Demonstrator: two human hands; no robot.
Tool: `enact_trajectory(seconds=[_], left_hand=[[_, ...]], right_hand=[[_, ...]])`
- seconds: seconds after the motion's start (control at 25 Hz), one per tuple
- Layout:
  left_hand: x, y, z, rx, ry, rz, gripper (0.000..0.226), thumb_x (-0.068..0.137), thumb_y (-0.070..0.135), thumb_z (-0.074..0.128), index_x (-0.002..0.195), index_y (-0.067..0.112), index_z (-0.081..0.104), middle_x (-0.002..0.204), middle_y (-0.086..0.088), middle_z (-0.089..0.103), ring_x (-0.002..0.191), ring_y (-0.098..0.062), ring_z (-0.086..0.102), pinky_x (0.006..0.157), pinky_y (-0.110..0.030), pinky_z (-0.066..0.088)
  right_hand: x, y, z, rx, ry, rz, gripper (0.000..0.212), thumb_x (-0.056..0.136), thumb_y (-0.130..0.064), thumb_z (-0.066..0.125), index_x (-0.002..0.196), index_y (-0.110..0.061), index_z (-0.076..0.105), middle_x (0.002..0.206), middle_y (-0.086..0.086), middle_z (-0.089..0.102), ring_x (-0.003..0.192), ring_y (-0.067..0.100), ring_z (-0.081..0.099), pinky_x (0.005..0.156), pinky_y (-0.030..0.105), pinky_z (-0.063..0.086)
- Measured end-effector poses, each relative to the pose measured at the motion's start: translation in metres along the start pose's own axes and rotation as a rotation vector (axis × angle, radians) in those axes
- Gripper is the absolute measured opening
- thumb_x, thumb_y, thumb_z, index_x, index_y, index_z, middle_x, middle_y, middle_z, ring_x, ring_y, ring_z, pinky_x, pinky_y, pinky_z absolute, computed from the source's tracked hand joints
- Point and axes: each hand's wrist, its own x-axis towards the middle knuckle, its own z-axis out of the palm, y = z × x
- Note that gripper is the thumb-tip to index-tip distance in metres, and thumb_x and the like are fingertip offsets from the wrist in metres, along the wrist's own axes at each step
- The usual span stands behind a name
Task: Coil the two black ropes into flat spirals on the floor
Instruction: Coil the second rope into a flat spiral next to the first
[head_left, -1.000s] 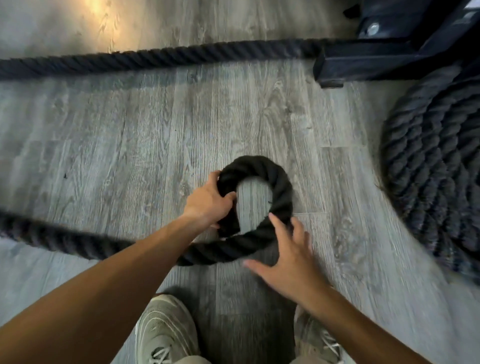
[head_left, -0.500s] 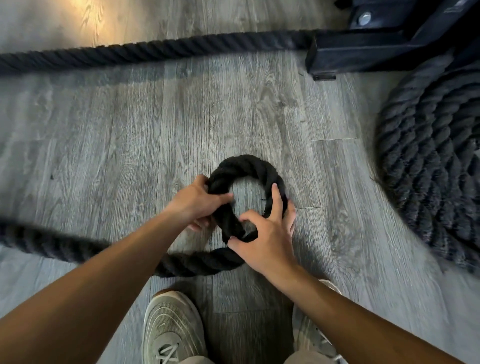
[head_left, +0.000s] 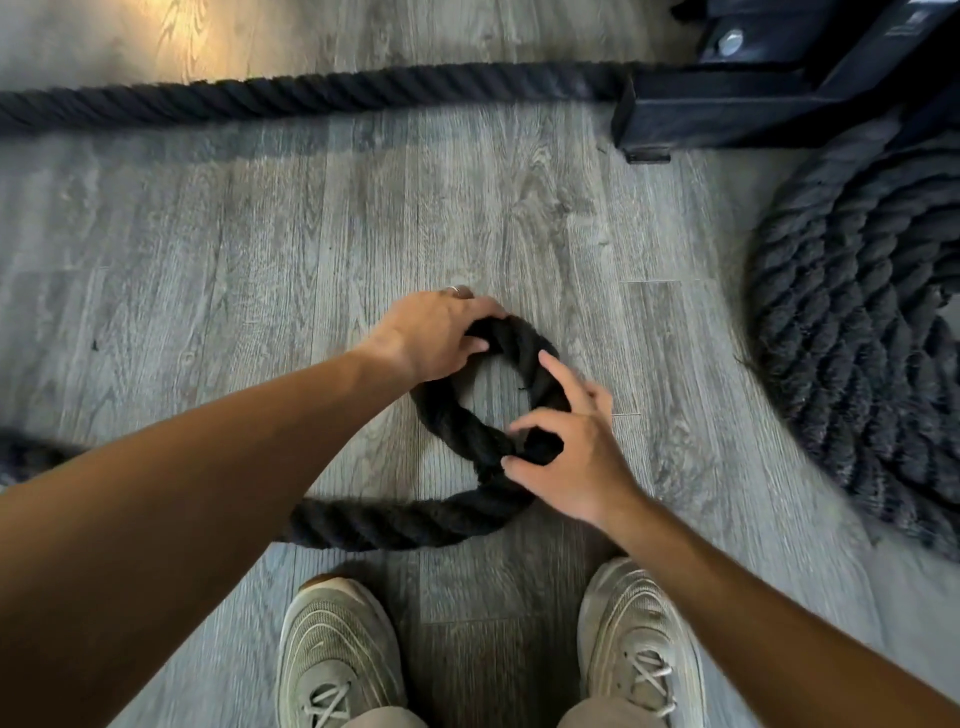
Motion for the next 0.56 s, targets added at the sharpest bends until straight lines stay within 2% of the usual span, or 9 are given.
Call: enact_trajectory(seconds=[0.12, 0.2, 0.28, 0.36, 0.44, 0.48, 0.52, 0.56], left_hand=[[-0.034, -0.013, 0.011, -0.123, 0.144, -0.181, 0.040, 0.095, 0.042, 0.060, 0.130, 0.023, 0.053, 0.105, -0.009, 0.064, 0.090, -0.034, 0.068, 0.074, -0.040, 0.052], [-0.066, -0.013, 0.024, -0.338, 0.205, -0.319, 0.033, 0.092, 0.042, 0.065, 0.111, 0.018, 0.053, 0.084, -0.004, 0.064, 0.074, -0.031, 0.065, 0.062, -0.034, 0.045], [-0.098, 0.001, 0.039, -0.443, 0.222, -0.424, 0.035, 0.088, 0.045, 0.068, 0.096, 0.019, 0.047, 0.069, 0.000, 0.062, 0.063, -0.030, 0.063, 0.055, -0.034, 0.043], [-0.115, 0.013, 0.052, -0.383, 0.231, -0.495, 0.041, 0.085, 0.055, 0.065, 0.089, 0.020, 0.044, 0.065, -0.005, 0.063, 0.061, -0.034, 0.063, 0.055, -0.039, 0.049], [-0.116, 0.017, 0.055, -0.291, 0.220, -0.540, 0.044, 0.085, 0.062, 0.058, 0.086, 0.021, 0.044, 0.067, -0.007, 0.065, 0.065, -0.036, 0.065, 0.057, -0.040, 0.052], [-0.113, 0.017, 0.052, -0.259, 0.206, -0.557, 0.044, 0.087, 0.063, 0.056, 0.084, 0.020, 0.045, 0.067, -0.007, 0.064, 0.067, -0.036, 0.066, 0.057, -0.039, 0.051], [-0.111, 0.017, 0.049, -0.229, 0.187, -0.565, 0.043, 0.088, 0.062, 0.055, 0.084, 0.020, 0.048, 0.067, -0.006, 0.062, 0.069, -0.036, 0.066, 0.057, -0.037, 0.048], [-0.108, 0.018, 0.046, -0.200, 0.173, -0.561, 0.043, 0.089, 0.061, 0.055, 0.084, 0.019, 0.051, 0.067, -0.006, 0.062, 0.069, -0.036, 0.066, 0.057, -0.036, 0.047]], right_hand=[[0.024, 0.014, -0.040, 0.006, -0.070, 0.061, 0.038, 0.069, -0.033, 0.088, 0.102, -0.035, 0.069, 0.164, -0.020, 0.018, 0.150, 0.020, 0.017, 0.116, 0.050, 0.019], [0.039, 0.019, -0.055, -0.005, -0.039, 0.140, 0.052, 0.069, -0.041, 0.089, 0.114, -0.039, 0.063, 0.157, -0.018, 0.027, 0.146, 0.020, 0.029, 0.117, 0.054, 0.025], [0.040, 0.022, -0.053, -0.051, 0.036, 0.188, 0.057, 0.072, -0.055, 0.083, 0.120, -0.038, 0.058, 0.140, -0.013, 0.041, 0.130, 0.016, 0.045, 0.109, 0.048, 0.041], [0.024, 0.017, -0.035, -0.060, 0.152, 0.274, 0.057, 0.080, -0.065, 0.070, 0.124, -0.033, 0.053, 0.125, -0.009, 0.047, 0.113, 0.015, 0.055, 0.093, 0.036, 0.052], [-0.004, 0.003, -0.008, 0.026, 0.239, 0.419, 0.064, 0.090, -0.065, 0.058, 0.140, -0.029, 0.041, 0.126, -0.001, 0.042, 0.110, 0.020, 0.056, 0.082, 0.031, 0.054], [-0.019, -0.005, 0.006, 0.069, 0.247, 0.483, 0.075, 0.091, -0.066, 0.055, 0.151, -0.028, 0.029, 0.134, 0.005, 0.036, 0.119, 0.027, 0.050, 0.089, 0.037, 0.053], [-0.031, -0.015, 0.019, 0.078, 0.220, 0.531, 0.091, 0.088, -0.069, 0.054, 0.158, -0.027, 0.014, 0.144, 0.007, 0.027, 0.131, 0.033, 0.039, 0.103, 0.046, 0.047], [-0.039, -0.027, 0.029, 0.055, 0.176, 0.575, 0.107, 0.083, -0.074, 0.056, 0.161, -0.026, 0.000, 0.154, 0.007, 0.016, 0.140, 0.035, 0.025, 0.114, 0.051, 0.034]])
